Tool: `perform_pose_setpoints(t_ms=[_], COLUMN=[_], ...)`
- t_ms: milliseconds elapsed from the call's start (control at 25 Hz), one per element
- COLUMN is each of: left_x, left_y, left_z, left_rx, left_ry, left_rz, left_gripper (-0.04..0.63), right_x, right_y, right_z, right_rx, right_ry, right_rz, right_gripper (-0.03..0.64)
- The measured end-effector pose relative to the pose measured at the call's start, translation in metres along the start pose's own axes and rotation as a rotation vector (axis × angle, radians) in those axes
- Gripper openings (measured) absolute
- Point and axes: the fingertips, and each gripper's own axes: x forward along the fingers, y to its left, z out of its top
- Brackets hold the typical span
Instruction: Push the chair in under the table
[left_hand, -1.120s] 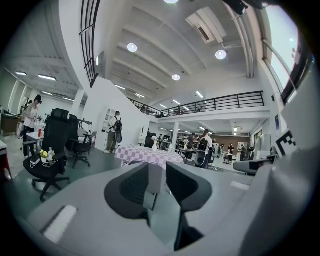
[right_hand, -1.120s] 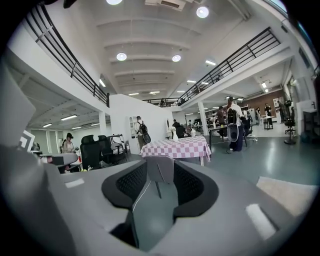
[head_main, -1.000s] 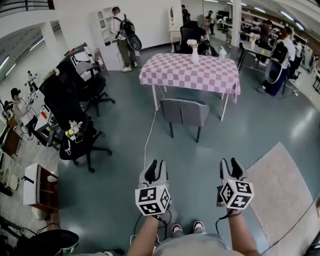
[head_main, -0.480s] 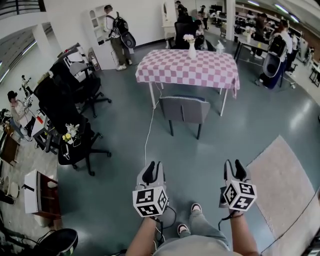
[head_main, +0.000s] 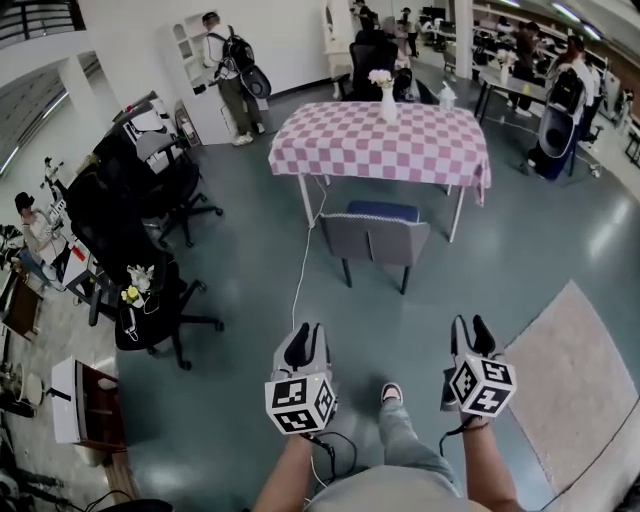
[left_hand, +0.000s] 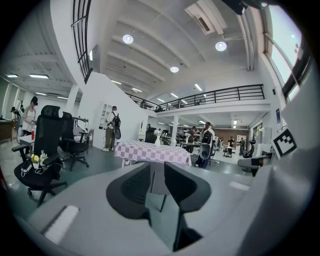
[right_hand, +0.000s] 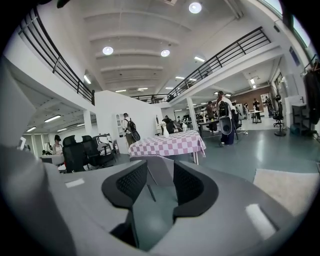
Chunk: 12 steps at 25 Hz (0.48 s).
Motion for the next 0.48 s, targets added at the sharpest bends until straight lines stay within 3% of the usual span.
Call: perform_pose_setpoints(t_ms=[480], left_x=[0.178], left_y=[0.012], left_z=[0.062], left_rx=[0.018], left_ry=[-0.003], left_rz=[0.047], left_gripper=[0.087], right_x=[0.191], right_y=[-0.013], right_z=[0.080], right_rx=[-0.008], right_ry=[0.017], right_rz=[0.092], right_gripper=[0.149])
